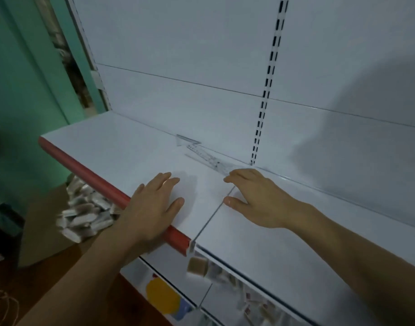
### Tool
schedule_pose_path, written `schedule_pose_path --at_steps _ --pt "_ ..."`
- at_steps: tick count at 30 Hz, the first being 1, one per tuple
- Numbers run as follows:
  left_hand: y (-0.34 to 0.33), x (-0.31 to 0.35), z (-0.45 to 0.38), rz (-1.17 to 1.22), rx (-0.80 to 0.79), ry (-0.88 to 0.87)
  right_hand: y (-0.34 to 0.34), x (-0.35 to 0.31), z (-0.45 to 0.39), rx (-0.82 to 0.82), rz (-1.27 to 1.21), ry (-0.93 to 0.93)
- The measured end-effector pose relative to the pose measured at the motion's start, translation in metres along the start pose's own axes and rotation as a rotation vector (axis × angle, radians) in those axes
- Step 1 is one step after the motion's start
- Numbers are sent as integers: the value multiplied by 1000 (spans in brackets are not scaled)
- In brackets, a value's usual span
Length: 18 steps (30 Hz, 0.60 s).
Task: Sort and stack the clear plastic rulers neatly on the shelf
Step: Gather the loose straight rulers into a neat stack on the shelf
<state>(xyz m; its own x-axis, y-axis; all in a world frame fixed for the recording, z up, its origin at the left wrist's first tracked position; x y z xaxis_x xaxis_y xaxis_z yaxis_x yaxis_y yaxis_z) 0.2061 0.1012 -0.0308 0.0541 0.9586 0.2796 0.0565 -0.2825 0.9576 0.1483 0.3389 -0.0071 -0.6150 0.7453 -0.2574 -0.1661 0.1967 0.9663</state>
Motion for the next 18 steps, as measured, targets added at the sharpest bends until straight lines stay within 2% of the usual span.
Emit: schedule_pose_path --at_steps 5,11,18 --pt "-1 -34 -58 11 -38 -99 -5 8 -52 59 -44 -64" --pt "5 -56 -138 5 -61 -292 -9 11 -81 43 3 -197" --pt "18 -83 -215 77 -48 -607 -16 12 -119 12 86 -548"
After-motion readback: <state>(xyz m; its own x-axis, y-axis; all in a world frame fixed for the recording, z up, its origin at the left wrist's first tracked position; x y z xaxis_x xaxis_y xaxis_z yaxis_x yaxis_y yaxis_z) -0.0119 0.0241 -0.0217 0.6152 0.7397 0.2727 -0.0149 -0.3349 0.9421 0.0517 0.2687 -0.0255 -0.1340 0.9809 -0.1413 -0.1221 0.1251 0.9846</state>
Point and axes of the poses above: each hand's wrist, its own z-axis away from the middle knuckle, its own y-axis out of the back of the hand, x = y × z, the point moved 5 cm from there along -z, towards the middle knuckle, and after that the axes turned 2 degrees about -x, right-handed, at the moved point
